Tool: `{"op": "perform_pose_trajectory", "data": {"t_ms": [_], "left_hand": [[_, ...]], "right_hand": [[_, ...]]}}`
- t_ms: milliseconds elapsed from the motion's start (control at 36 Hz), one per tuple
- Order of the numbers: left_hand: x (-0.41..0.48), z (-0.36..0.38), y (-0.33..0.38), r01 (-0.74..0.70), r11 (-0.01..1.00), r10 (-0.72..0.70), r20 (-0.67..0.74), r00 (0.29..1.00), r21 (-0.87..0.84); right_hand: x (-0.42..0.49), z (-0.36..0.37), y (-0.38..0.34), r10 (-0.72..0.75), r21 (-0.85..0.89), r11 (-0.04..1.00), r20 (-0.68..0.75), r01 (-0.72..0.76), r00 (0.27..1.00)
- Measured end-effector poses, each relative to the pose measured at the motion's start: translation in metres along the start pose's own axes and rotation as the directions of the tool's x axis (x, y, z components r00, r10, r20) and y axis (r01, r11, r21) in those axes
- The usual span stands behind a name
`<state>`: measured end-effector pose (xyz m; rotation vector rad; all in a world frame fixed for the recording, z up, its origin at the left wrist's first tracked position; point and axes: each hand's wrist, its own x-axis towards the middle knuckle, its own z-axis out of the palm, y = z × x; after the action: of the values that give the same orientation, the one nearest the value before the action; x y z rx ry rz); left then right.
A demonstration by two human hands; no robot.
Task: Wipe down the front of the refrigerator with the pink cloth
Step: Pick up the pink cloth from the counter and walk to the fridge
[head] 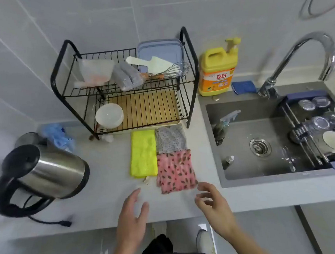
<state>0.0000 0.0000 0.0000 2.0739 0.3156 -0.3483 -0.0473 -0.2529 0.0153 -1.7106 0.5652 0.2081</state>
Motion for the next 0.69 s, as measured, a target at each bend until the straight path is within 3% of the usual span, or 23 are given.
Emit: {"op": "perform_pose_trajectory", "data": {"t_ms": [83, 167, 333, 500, 694], "left_hand": [[0.036, -0.009, -0.01, -0.234, 0.912, 0.215, 0.094, 0.972, 0.337], [0.074, -0.013, -0.02, -0.413, 0.777, 0.35, 0.219, 0.911, 0.475], [0.126, -0.01, -0.02, -0.574, 0.53, 0.321, 0.479, 0.817, 0.624], [0.141, -0.01, -0.019, -0.565, 0.526, 0.237, 0.529, 0.815, 0.636], [0.141, -0.01, -0.016, -0.577, 0.517, 0.224, 0.552, 0.804, 0.631]], "right_hand": [[0.021, 0.026, -0.001, -0.027, -0.126, 0.992, 0.023, 0.03, 0.999], [0.039, 0.054, 0.001, -0.063, -0.236, 0.969, 0.058, 0.075, 0.996], [0.071, 0.097, 0.004, -0.095, -0.547, 0.832, 0.026, 0.094, 0.995], [0.08, 0.119, 0.004, -0.049, -0.71, 0.704, -0.043, 0.004, 0.998], [0.09, 0.121, 0.01, -0.181, -0.661, 0.75, -0.217, -0.008, 0.959]]}}
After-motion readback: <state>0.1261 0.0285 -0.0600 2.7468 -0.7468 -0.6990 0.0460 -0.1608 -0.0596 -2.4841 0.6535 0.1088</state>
